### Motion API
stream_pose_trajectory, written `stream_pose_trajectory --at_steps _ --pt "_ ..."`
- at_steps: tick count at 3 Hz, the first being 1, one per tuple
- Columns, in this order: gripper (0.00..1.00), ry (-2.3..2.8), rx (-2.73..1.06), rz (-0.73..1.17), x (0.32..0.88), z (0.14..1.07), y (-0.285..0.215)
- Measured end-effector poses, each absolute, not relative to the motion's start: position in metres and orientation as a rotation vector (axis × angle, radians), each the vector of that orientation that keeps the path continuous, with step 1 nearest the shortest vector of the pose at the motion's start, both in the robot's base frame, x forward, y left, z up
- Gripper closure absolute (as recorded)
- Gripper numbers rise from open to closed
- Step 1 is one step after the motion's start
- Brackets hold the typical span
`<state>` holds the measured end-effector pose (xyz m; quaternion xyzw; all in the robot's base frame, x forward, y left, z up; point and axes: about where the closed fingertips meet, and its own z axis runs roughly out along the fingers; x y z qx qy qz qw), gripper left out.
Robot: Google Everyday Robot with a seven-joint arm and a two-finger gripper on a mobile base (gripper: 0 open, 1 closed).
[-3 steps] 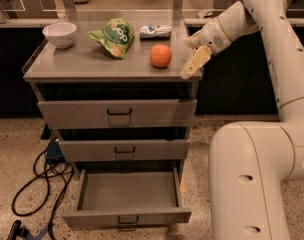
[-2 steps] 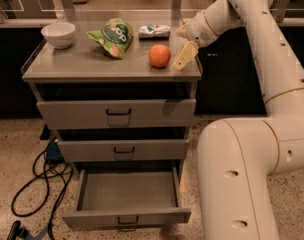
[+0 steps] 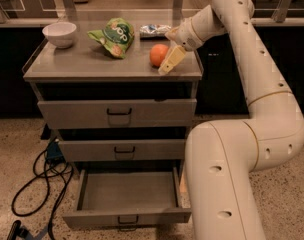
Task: Place orange into bottom drawer
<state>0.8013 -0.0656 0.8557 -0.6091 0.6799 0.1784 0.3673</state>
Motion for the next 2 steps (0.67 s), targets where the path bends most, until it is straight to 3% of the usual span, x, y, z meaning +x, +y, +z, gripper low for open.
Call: stream_pose_trajectory --at_steps 2 --pt "0.0 1.76 -1.54 0.448 0.8126 0.8458 -0.0605"
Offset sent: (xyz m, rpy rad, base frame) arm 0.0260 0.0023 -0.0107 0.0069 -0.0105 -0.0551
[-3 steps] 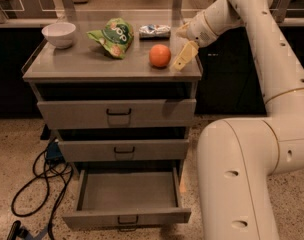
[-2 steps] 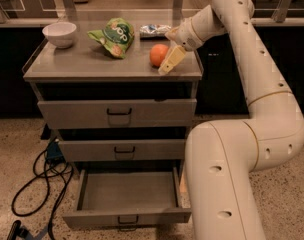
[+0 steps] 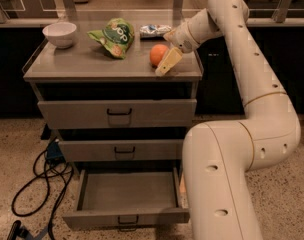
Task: Place orange into bottom drawer
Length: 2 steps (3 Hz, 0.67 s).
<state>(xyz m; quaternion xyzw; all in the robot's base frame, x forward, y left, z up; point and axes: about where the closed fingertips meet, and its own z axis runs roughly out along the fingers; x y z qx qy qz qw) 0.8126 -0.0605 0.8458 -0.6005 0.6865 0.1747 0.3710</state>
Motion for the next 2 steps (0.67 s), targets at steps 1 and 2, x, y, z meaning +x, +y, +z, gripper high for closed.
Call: stream_pose_trajectory --at_steps 1,2 --pt "0.19 1.76 -1.54 0.448 0.8126 0.8458 -0.0605" --pt "0.42 1.76 -1.54 0.448 0.8126 0.8457 -0.0605"
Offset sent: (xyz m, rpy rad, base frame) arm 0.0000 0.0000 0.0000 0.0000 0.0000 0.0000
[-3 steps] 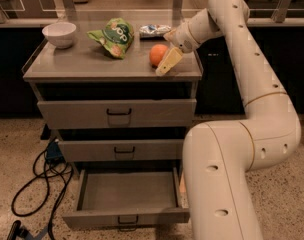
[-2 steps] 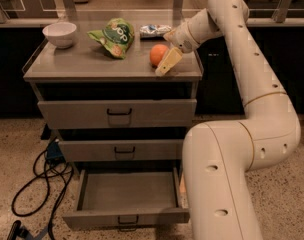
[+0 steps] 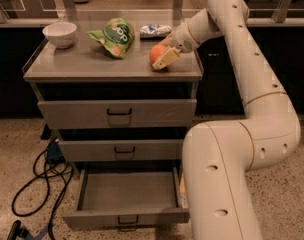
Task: Place orange into bottom drawer
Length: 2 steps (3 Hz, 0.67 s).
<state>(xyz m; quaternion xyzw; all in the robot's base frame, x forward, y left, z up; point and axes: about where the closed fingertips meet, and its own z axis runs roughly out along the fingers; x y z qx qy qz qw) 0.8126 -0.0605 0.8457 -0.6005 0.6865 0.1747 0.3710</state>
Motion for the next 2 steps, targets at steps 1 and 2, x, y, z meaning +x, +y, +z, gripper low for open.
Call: stream_pose_trajectory --at_steps 1,2 --pt "0.65 1.76 -1.54 0.448 0.8126 0.8457 -0.0605" --pt "0.89 1.76 -1.54 0.448 0.8127 0.8454 -0.06"
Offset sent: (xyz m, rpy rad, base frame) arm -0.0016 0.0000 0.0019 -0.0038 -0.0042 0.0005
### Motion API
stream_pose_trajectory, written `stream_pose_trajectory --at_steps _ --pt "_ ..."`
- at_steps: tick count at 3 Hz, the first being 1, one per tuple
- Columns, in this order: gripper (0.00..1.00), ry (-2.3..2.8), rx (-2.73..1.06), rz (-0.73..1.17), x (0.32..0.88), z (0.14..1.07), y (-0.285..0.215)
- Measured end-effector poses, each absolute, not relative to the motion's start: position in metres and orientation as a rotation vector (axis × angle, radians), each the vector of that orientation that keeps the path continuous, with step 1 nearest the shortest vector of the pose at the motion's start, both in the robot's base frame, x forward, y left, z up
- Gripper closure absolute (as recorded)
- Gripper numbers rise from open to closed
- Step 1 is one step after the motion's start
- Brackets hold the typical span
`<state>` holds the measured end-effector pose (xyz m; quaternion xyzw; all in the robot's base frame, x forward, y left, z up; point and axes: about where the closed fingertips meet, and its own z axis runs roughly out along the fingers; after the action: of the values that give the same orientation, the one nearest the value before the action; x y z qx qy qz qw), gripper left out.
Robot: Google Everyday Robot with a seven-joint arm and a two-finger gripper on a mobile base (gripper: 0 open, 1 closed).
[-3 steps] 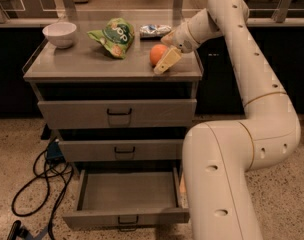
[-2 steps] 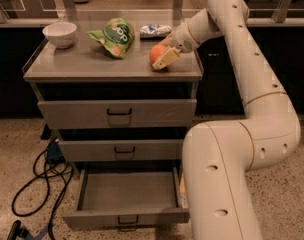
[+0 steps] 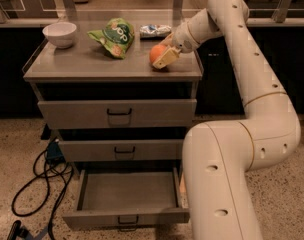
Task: Place orange into bottom drawer
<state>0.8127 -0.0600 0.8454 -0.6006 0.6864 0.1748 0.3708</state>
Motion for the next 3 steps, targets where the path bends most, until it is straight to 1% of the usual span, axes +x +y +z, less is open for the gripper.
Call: stream_pose_trajectory --at_steps 1,2,3 --pt "1.0 1.732 -1.566 0.415 0.802 0.869 -0.068" --pt "1.0 1.734 -1.651 0.345 0.774 0.903 -0.084" --pt "1.0 1.757 -1.665 0.273 0.735 0.944 -0.111"
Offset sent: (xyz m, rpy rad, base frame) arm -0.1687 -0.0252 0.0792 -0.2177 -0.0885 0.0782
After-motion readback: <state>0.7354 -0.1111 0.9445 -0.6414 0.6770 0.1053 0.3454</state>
